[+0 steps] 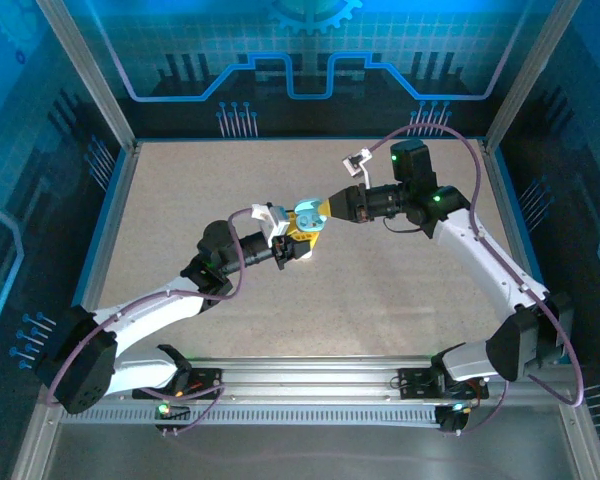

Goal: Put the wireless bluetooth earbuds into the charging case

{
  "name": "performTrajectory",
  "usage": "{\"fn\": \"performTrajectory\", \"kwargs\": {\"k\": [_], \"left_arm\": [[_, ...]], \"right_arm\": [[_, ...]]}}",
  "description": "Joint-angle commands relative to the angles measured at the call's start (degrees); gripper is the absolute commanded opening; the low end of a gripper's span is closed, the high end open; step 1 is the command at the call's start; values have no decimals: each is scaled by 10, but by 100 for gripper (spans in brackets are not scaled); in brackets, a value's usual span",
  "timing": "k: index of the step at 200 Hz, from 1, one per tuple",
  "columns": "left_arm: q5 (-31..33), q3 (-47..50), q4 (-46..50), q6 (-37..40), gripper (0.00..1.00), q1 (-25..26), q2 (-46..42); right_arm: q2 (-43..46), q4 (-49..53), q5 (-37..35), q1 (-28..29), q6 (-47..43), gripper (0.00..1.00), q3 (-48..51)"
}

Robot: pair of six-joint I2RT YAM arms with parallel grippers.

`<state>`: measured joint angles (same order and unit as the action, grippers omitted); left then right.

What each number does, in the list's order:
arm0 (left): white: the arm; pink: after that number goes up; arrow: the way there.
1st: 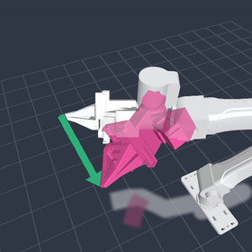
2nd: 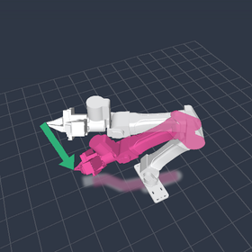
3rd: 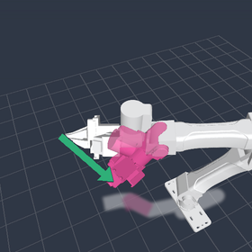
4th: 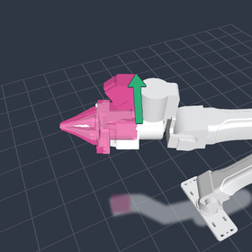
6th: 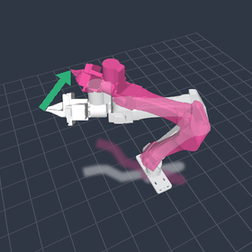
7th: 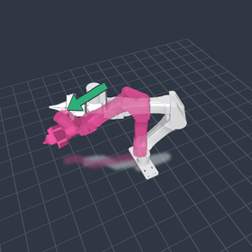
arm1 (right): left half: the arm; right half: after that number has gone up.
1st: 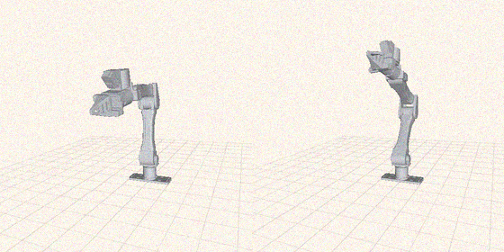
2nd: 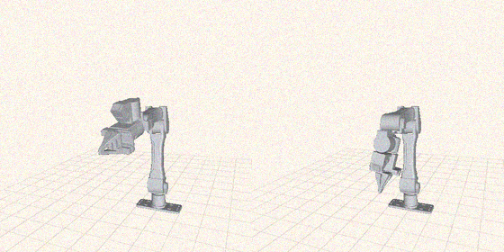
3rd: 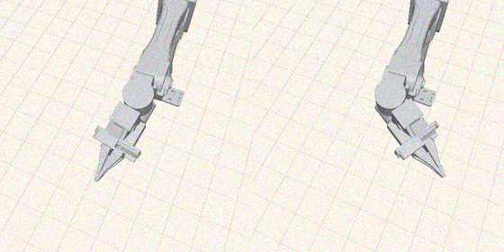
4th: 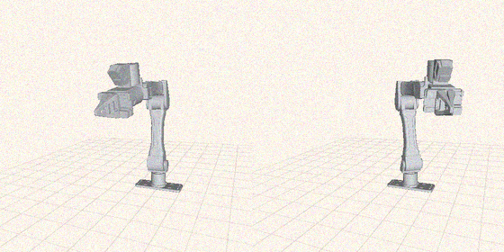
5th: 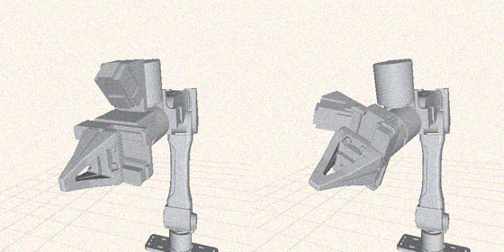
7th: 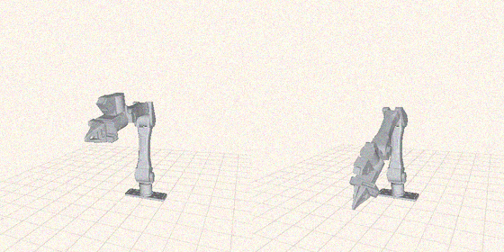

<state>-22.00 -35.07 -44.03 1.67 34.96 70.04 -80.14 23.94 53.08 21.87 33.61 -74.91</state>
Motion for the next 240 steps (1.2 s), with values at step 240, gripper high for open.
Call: {"fn": "performTrajectory", "kwargs": {"k": [240], "left_arm": [[-11, -9, -37, -5, 37, 9, -6]], "right_arm": [[-1, 93, -82, 35, -64, 29, -30]]}}
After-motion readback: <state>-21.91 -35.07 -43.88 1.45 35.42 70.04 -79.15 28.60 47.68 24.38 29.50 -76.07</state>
